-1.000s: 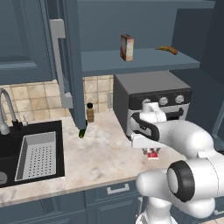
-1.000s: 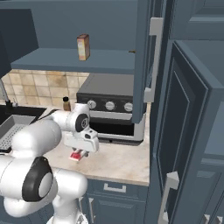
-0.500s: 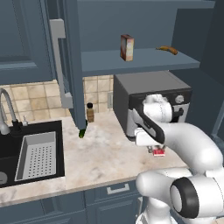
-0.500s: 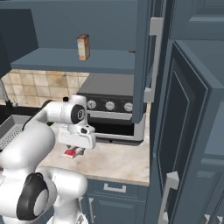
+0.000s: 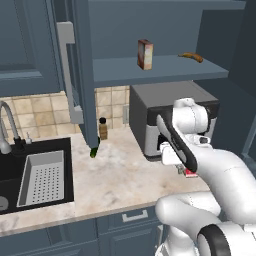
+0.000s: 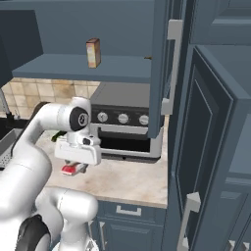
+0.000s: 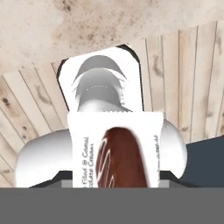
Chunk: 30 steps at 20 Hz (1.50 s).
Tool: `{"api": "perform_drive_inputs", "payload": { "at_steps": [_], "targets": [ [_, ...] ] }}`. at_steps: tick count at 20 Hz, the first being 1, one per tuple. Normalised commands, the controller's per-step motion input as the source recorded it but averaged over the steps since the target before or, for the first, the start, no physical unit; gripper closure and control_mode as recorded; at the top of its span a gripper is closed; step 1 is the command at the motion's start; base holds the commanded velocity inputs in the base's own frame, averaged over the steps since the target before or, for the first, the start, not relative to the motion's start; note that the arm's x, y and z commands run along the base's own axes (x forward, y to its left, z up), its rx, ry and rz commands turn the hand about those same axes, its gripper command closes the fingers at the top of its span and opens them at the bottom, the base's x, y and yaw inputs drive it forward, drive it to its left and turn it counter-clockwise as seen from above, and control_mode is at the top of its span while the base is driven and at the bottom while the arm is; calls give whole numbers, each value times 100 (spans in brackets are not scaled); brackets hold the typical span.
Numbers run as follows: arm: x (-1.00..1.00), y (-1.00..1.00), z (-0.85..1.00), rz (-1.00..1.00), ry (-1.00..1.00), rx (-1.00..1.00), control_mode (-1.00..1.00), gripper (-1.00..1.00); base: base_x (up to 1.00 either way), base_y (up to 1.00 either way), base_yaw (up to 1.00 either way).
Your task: Pick the bar and boxed food from the counter and place them in the cabinets closest to them.
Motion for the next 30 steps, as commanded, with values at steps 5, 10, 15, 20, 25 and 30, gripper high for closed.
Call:
{"api": "perform_drive_inputs", "payload": {
  "at_steps": [5, 10, 15, 20, 25, 30],
  "targets": [
    [-76, 0, 49, 0, -4, 0, -100, 100, 0, 0, 0],
    [-81, 0, 41, 0, -8, 0, -100, 100, 0, 0, 0],
    [-67, 0, 26, 1, -12, 0, -100, 100, 0, 0, 0],
    [-7, 4, 1, 0, -2, -1, -100, 100, 0, 0, 0],
    [0, 0, 0, 0, 0, 0, -100, 100, 0, 0, 0],
    [0, 0, 0, 0, 0, 0, 100, 100, -14, -2, 0]
  ]
}}
